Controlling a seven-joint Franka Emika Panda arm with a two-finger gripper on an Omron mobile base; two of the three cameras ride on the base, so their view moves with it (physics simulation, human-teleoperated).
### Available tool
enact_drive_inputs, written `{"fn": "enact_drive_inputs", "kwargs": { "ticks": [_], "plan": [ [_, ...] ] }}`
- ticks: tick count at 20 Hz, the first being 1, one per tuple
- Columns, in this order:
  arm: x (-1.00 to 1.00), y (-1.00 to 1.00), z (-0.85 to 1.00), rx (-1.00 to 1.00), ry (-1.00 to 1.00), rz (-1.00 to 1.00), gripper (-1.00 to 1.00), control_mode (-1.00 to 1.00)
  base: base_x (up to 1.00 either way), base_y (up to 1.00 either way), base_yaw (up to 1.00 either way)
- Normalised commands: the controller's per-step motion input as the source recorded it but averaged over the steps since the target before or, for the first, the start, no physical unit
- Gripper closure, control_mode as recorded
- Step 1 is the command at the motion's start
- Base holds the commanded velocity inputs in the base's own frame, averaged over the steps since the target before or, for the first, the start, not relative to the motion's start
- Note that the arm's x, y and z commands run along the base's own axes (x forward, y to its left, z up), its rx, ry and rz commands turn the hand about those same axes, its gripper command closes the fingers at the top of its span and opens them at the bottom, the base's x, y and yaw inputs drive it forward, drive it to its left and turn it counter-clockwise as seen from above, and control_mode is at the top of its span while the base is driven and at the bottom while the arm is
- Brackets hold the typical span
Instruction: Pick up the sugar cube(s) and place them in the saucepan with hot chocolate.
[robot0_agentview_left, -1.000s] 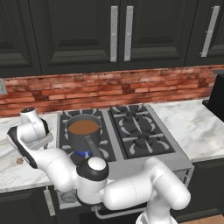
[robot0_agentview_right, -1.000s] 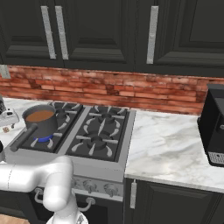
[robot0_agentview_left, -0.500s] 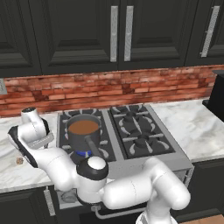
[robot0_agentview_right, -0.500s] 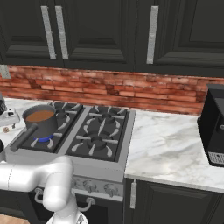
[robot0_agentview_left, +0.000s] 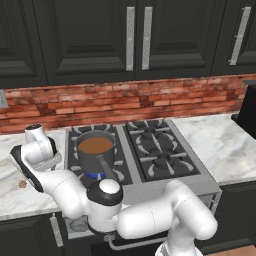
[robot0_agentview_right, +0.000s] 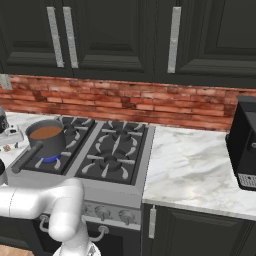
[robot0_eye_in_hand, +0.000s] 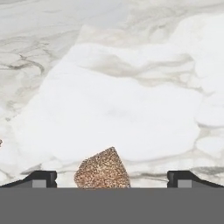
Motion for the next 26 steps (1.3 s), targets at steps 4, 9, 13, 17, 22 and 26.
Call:
{"fn": "enact_drive_inputs", "kwargs": {
  "ticks": [4,9,13,17,22,26],
  "plan": [
    [0.00,0.04,-0.16,0.00,0.00,0.00,-1.00,-1.00,0.00,0.00,0.00],
    [0.00,0.18,-0.20,0.00,0.00,0.00,-1.00,-1.00,0.00,0.00,0.00],
    [0.00,0.35,-0.13,-0.02,-0.02,0.00,-1.00,-1.00,0.00,0.00,0.00],
    [0.00,0.13,-0.10,-0.01,0.00,0.00,-1.00,-1.00,0.00,0.00,0.00],
    [-0.08,0.01,-0.11,0.00,0.00,0.00,-1.00,-1.00,0.00,0.00,0.00],
    [-0.09,0.00,-0.18,0.00,0.00,0.00,-1.00,-1.00,0.00,0.00,0.00]
  ]
}}
